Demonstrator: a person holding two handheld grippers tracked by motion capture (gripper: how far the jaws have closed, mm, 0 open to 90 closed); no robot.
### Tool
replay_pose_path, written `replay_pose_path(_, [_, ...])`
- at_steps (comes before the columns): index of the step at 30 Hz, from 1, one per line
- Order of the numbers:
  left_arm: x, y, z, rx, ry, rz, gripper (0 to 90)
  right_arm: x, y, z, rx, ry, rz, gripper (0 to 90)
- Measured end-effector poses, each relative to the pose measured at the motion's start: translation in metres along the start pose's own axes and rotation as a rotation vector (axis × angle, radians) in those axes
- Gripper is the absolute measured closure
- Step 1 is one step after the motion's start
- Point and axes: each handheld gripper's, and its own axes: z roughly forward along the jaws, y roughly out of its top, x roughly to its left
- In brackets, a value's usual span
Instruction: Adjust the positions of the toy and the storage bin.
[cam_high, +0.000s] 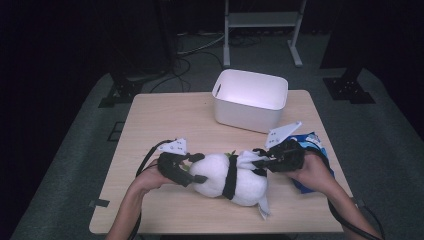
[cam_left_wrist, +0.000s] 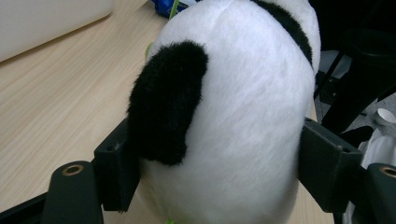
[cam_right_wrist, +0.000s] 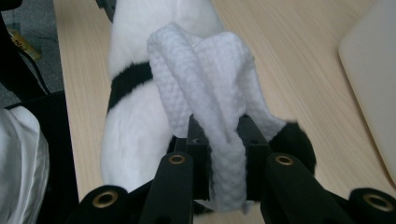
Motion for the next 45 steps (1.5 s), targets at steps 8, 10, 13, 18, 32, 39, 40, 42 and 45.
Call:
replay_pose_path(8, [-0.005, 0.005, -0.001, 0.003, 0.007, 0.019, 23.9, 0.006, 0.025, 0.020, 0.020, 0.027, -0.056, 77.7])
replay_pose_path(10, [-0.004, 0.005, -0.002, 0.002, 0.007, 0.015, 23.9, 0.006, 0.028, 0.023, 0.022, 0.029, -0.059, 77.7])
replay_pose_path(13, [-0.004, 0.006, -0.004, -0.008, 0.010, 0.009, 24.0, 0.006, 0.031, 0.025, 0.018, 0.031, -0.054, 77.6])
replay_pose_path(18, [-0.005, 0.009, -0.006, -0.015, 0.013, 0.011, 24.4, 0.005, 0.031, 0.021, 0.025, 0.026, -0.069, 77.6])
replay_pose_path(32, [-0.005, 0.023, -0.014, 0.015, 0.024, 0.010, 25.0, 0.000, 0.003, 0.008, -0.068, 0.020, -0.032, 77.7])
replay_pose_path(39, [-0.005, 0.033, -0.014, 0.044, 0.026, 0.017, 25.1, -0.004, -0.023, -0.003, -0.118, 0.017, 0.033, 77.7])
replay_pose_path(40, [-0.005, 0.035, -0.014, 0.047, 0.028, 0.019, 25.0, -0.004, -0.025, -0.003, -0.126, 0.017, 0.038, 77.7])
replay_pose_path(42, [-0.006, 0.041, -0.017, 0.056, 0.037, 0.028, 25.1, -0.004, -0.028, -0.002, -0.146, 0.014, 0.043, 77.7])
replay_pose_path(45, [-0.007, 0.049, -0.019, 0.069, 0.047, 0.038, 25.1, -0.004, -0.032, 0.002, -0.165, 0.022, 0.051, 77.8])
